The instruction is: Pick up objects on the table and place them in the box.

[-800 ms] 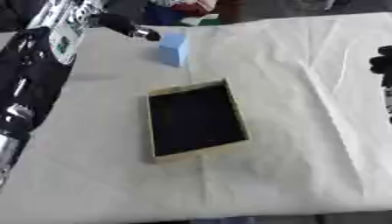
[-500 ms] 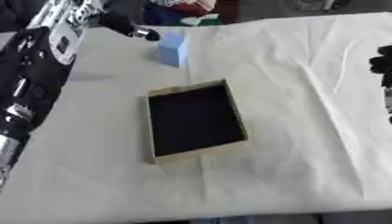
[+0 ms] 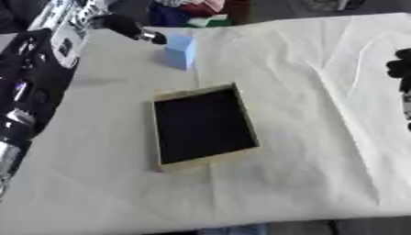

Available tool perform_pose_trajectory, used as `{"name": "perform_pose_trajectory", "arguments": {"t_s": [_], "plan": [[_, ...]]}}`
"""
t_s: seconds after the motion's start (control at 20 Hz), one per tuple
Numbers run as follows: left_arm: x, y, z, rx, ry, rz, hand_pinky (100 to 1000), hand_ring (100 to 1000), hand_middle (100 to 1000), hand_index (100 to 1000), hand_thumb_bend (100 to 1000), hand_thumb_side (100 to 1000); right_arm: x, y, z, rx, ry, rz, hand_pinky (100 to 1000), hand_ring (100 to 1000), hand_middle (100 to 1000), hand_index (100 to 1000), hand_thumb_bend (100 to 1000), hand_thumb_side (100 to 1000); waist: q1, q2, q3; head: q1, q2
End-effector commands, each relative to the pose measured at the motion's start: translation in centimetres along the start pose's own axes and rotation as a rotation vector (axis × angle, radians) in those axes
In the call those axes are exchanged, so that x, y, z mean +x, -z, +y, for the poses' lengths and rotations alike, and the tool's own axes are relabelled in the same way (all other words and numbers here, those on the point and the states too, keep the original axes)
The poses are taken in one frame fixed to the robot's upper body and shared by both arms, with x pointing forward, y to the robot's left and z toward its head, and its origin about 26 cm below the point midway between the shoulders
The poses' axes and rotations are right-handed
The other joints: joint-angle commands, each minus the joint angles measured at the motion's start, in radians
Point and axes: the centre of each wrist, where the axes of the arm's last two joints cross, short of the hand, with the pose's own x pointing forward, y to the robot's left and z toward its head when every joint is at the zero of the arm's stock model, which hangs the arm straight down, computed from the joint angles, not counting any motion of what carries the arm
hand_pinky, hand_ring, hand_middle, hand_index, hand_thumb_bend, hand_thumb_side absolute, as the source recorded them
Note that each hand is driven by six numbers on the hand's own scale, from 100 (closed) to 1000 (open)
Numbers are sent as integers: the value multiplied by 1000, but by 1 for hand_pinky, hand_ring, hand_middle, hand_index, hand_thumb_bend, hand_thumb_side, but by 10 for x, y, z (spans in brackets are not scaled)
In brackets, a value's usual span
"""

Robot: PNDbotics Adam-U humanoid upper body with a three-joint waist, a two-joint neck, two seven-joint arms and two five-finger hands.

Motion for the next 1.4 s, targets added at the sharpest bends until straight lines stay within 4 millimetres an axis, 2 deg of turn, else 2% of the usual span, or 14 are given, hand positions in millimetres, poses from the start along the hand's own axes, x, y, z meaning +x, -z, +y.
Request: {"name": "perform_pose_trajectory", "arguments": {"t_s": [0.05, 0.4, 0.9, 1.4], "plan": [[3, 0, 18, 32, 24, -17, 840, 845, 870, 964, 873, 660, 7, 5, -4, 7, -7, -32, 706, 706, 700, 891, 100, 468, 0, -10, -5, 0, 5], [7, 8, 18, 19, 66, -43, 867, 872, 888, 969, 832, 617, 8, 9, -1, 11, 4, -41, 704, 706, 698, 890, 100, 468, 12, 14, -29, 7, 5], [-7, 11, 22, 7, 107, -52, 899, 900, 905, 980, 788, 572, 11, 15, 1, 10, 13, -60, 704, 706, 698, 890, 100, 469, 35, 46, -49, 9, 5], [-17, 8, 26, -28, 140, -35, 912, 899, 908, 981, 747, 522, 12, 18, 1, 8, 14, -66, 704, 707, 697, 891, 100, 469, 48, 59, -55, 6, 5]]}}
